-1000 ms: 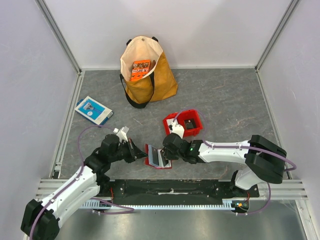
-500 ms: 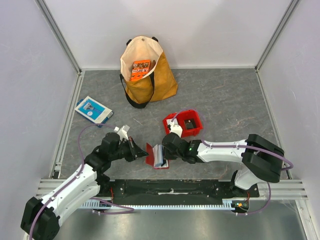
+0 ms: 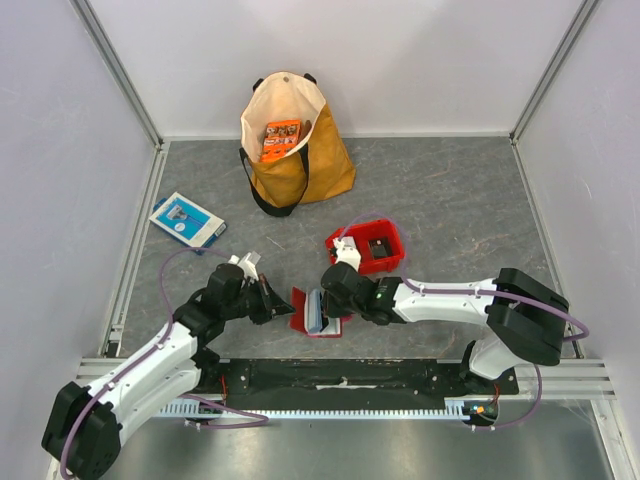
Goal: Put the credit cards into the card holder
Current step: Insert the credit card into the card holder.
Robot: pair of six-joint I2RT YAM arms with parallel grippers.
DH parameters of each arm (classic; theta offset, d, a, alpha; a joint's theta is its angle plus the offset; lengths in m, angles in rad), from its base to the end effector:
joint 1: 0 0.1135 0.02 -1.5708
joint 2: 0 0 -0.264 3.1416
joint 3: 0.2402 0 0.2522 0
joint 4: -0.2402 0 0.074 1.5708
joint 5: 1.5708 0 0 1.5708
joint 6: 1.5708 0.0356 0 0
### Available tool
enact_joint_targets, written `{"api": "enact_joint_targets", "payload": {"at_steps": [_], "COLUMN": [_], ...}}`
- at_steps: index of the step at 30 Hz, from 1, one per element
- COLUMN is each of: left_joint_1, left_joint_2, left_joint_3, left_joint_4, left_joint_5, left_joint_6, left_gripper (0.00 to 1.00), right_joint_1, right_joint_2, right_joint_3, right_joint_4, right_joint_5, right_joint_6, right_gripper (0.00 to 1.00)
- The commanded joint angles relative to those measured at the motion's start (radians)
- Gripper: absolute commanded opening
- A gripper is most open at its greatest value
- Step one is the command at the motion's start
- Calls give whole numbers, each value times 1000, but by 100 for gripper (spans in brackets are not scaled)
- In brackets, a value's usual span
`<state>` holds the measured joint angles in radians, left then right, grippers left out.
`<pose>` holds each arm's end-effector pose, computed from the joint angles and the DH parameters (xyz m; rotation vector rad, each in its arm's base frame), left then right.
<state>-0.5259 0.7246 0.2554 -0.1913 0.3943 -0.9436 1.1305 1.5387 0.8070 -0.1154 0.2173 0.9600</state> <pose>0.1249 -0.0883 0.1657 -0.2747 2.4560 -1.1716 0.1373 0.2734 0.1768 -0.1106 2.5125 0.6853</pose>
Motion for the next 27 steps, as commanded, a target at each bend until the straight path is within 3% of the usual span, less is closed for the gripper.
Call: {"api": "enact_joint_targets", "payload": {"at_steps": [1, 15, 27], "left_joint_1": [-3, -3, -5], "left_joint_2": [24, 26, 30], "left_joint_3": [42, 39, -30], "left_joint_4": [-16, -25, -36], "left_joint_5": [-12, -32, -92], "left_joint_6": [45, 43, 48], "left_gripper": [2, 2, 2], "right_joint_1": [8, 12, 11], "right_joint_2": [-25, -167, -219], "right_joint_3": [47, 24, -46], "right_joint_4": [-9, -156, -112], "right_joint_5": [16, 198, 186], "right_joint_6": [-18, -6, 29], "right_gripper": [0, 0, 0]}}
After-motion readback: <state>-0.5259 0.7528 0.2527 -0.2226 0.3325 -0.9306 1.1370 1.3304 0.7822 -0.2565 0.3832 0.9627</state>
